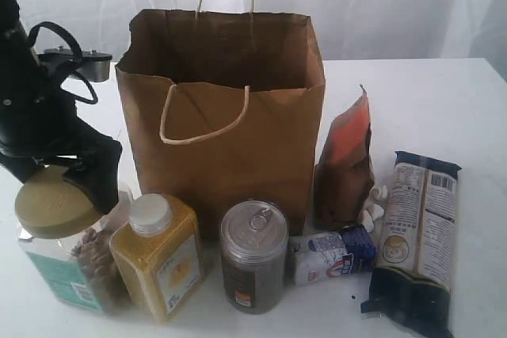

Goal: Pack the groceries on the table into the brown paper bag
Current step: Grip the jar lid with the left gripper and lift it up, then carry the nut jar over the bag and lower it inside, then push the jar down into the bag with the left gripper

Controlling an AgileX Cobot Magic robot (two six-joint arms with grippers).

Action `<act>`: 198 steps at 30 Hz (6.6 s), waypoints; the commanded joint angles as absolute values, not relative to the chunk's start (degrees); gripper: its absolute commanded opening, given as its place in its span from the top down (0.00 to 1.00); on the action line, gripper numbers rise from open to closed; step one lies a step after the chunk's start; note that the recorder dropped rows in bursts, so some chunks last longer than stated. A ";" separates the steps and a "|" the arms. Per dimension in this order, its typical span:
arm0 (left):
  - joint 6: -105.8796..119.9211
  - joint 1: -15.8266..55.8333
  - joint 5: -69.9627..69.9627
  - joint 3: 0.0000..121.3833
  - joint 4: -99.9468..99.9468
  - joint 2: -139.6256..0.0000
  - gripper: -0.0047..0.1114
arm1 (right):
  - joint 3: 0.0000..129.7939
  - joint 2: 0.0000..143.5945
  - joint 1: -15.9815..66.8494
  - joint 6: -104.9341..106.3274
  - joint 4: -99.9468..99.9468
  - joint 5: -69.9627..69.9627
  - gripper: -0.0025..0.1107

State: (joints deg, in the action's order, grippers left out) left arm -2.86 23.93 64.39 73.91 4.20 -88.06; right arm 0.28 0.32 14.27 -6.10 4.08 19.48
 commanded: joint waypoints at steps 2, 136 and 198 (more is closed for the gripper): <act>-1.56 24.15 67.53 78.81 1.78 -84.64 0.96 | 0.00 0.00 14.28 -6.29 4.39 19.23 0.98; -1.50 33.46 60.97 113.71 5.87 -104.67 0.96 | 0.00 0.00 14.28 -6.29 4.49 19.71 0.98; 1.18 33.46 69.96 113.71 10.19 -107.93 0.24 | 0.00 0.00 14.28 -6.29 4.61 19.65 0.98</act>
